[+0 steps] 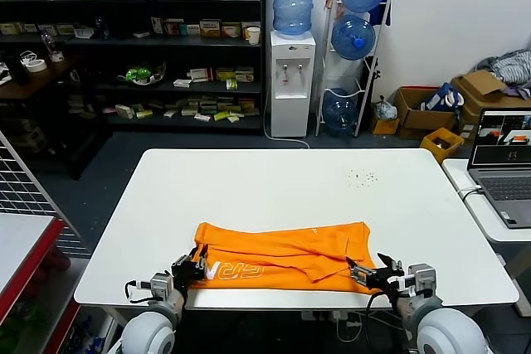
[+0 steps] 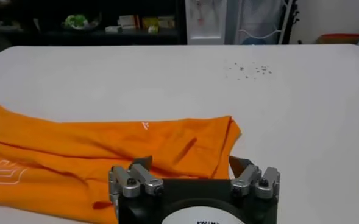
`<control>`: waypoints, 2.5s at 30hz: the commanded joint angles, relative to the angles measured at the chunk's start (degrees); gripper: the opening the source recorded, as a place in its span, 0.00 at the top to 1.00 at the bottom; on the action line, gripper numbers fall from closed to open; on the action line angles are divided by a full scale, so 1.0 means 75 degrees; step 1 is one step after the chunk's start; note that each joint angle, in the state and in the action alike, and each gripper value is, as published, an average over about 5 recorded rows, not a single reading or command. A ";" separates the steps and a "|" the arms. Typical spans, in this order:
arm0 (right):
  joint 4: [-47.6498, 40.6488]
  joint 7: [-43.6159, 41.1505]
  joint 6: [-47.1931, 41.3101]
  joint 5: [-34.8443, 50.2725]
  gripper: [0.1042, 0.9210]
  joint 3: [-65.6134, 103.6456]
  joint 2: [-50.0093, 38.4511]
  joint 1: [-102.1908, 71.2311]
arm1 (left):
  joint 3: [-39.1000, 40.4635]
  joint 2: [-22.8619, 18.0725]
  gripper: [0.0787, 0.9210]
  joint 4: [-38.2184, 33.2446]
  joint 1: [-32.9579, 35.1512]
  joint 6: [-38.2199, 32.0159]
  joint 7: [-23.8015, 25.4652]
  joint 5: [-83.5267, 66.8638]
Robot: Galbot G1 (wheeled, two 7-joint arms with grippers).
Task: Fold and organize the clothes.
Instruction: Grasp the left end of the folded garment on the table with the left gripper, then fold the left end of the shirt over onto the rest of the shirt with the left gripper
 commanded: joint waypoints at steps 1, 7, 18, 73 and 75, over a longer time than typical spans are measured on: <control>-0.0004 -0.0009 0.0013 -0.0022 0.12 -0.0015 0.0034 -0.0006 | 0.0036 0.0169 0.84 -0.0455 0.0029 0.0160 -0.0270 -0.0086; -0.0058 -0.0009 0.0031 -0.0045 0.12 -0.0100 0.0089 0.0103 | -0.0005 0.0644 0.97 -0.1232 0.0095 0.0707 -0.0727 -0.0808; -0.0118 -0.0022 0.0090 -0.0067 0.12 -0.0229 0.0175 0.0302 | -0.1512 0.2808 0.97 -0.1105 0.0584 0.0771 -0.0580 -0.1853; -0.0177 0.0075 -0.0003 -0.0468 0.12 -0.0266 0.0658 0.0129 | 0.1222 0.0416 0.93 -0.1968 -0.1381 0.1991 -0.1930 -0.2082; -0.0187 0.0073 -0.0003 -0.0460 0.12 -0.0276 0.0655 0.0139 | 0.1094 0.0540 0.87 -0.2117 -0.1242 0.2022 -0.1930 -0.2222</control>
